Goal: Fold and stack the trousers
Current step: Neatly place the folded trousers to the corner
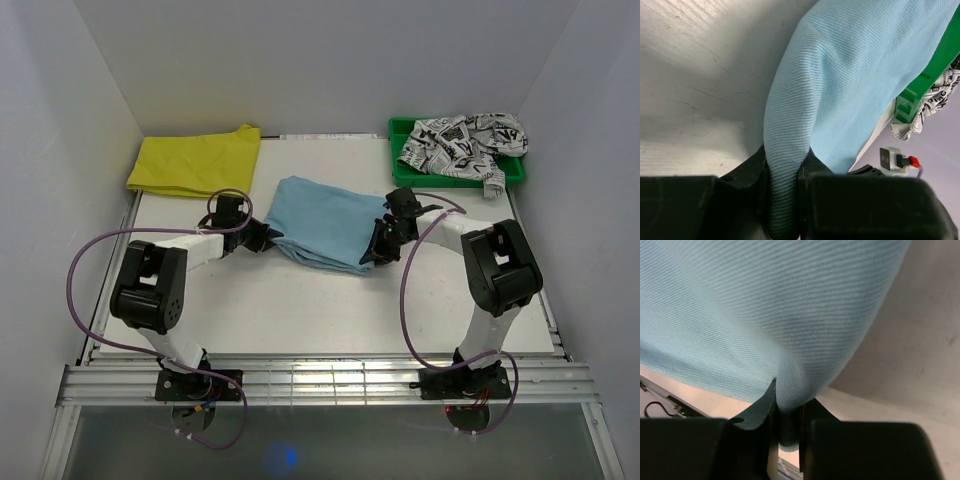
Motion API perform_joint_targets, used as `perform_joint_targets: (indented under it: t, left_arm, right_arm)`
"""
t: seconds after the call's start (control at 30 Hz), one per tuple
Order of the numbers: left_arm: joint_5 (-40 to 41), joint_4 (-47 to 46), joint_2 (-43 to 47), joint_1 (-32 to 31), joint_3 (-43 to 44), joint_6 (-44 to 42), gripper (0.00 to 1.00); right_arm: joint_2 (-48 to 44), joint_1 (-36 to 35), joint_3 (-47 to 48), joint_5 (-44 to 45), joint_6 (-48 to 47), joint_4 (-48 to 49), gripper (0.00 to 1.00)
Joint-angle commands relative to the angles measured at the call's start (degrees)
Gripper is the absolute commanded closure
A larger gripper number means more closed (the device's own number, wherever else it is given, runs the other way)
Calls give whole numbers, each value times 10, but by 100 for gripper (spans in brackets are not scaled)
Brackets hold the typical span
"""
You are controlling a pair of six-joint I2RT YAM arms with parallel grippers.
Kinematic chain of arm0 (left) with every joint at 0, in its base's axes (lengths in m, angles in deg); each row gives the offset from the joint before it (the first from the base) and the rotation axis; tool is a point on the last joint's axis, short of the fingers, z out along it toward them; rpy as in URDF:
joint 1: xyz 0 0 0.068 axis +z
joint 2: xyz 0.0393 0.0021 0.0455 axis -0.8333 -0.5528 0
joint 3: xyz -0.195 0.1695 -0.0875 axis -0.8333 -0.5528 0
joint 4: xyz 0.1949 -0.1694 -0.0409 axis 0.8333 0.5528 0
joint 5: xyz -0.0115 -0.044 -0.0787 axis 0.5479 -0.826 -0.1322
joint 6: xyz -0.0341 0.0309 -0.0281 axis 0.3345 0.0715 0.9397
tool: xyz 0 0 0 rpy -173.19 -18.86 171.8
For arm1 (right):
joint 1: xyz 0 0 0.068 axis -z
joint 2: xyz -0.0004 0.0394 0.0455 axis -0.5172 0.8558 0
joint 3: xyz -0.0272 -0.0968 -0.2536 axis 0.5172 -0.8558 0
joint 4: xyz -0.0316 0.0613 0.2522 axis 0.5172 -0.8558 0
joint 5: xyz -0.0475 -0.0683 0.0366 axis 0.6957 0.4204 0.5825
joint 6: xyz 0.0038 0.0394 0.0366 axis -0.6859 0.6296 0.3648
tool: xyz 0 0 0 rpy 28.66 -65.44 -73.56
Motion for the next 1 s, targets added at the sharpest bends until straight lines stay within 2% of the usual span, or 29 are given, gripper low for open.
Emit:
perform_joint_targets:
  t: [0.0,0.1,0.2,0.3,0.5,0.73,0.97]
  left_arm:
    - [-8,4,42,-7,-12,-7,100]
    - [-13,-21,51,-7,-16,-23,100]
    - [-5,-25,55,-8,6,-98,100]
    - [-2,-8,52,-7,39,-170,100]
    - [-3,8,44,-7,79,-272,100]
    - [16,40,33,-8,129,-383,100]
    - [36,16,53,-8,157,-505,100]
  right_arm:
    - [47,21,18,145,-93,-10,92]
    - [26,39,39,84,-130,2,92]
    - [-5,42,59,19,-142,9,92]
    - [-32,42,64,-4,-145,19,92]
    - [-57,42,62,-2,-153,32,92]
    - [-57,31,101,15,-195,36,92]
    - [-58,-8,145,54,-234,50,92]
